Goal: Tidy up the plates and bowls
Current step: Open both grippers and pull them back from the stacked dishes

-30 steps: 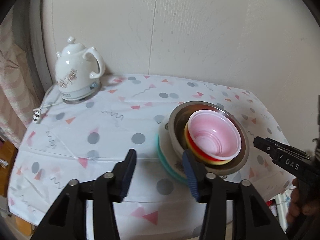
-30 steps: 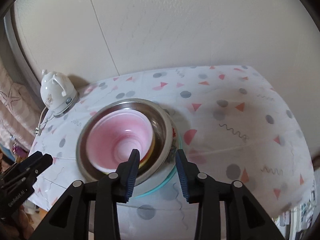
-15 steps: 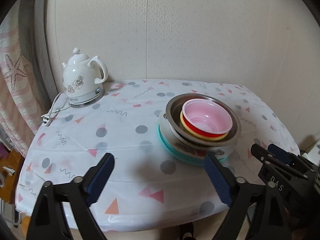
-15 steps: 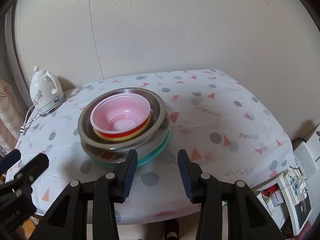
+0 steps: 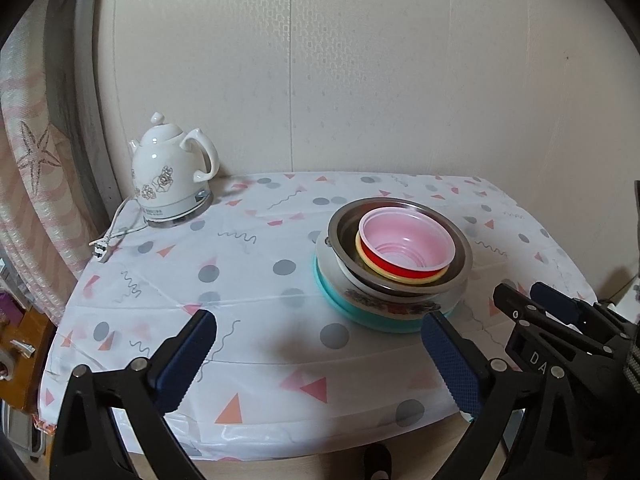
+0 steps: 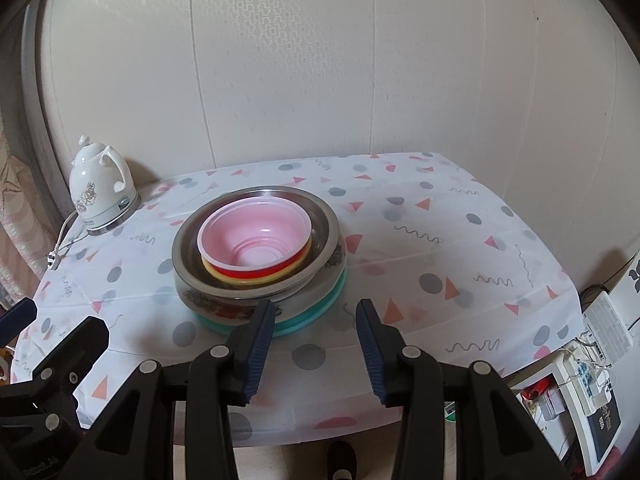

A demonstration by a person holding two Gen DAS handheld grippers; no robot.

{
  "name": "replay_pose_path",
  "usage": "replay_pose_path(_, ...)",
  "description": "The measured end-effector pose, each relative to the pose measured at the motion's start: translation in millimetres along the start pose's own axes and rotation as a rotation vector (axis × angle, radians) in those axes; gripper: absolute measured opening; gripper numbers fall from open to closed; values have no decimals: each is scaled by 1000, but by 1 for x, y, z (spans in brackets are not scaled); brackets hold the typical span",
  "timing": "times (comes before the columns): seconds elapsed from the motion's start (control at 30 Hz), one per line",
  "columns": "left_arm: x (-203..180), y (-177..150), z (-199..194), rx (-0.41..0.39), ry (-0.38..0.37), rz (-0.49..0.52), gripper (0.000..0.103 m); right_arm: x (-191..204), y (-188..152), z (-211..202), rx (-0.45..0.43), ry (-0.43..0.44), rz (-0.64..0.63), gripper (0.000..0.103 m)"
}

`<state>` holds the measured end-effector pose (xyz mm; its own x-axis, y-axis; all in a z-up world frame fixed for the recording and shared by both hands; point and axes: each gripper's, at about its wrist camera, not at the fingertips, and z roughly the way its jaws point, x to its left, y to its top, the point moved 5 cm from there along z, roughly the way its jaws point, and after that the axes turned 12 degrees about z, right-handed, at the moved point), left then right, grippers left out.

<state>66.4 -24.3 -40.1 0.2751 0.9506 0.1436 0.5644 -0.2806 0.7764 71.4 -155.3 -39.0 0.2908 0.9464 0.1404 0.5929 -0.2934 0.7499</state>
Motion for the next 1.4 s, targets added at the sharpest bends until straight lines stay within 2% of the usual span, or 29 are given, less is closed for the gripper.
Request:
replay_pose_path(0.4, -1, 4, 0, 3, 47, 0, 103, 0, 2, 1, 5, 17, -15, 43)
replay_pose_path(1.1, -6, 10, 2, -17, 10, -7, 103, -1, 4, 1, 4, 8, -20, 43)
replay_pose_path(1.4, 2, 10, 4, -23, 35, -28, 103, 2, 5, 8, 16, 8, -32, 43)
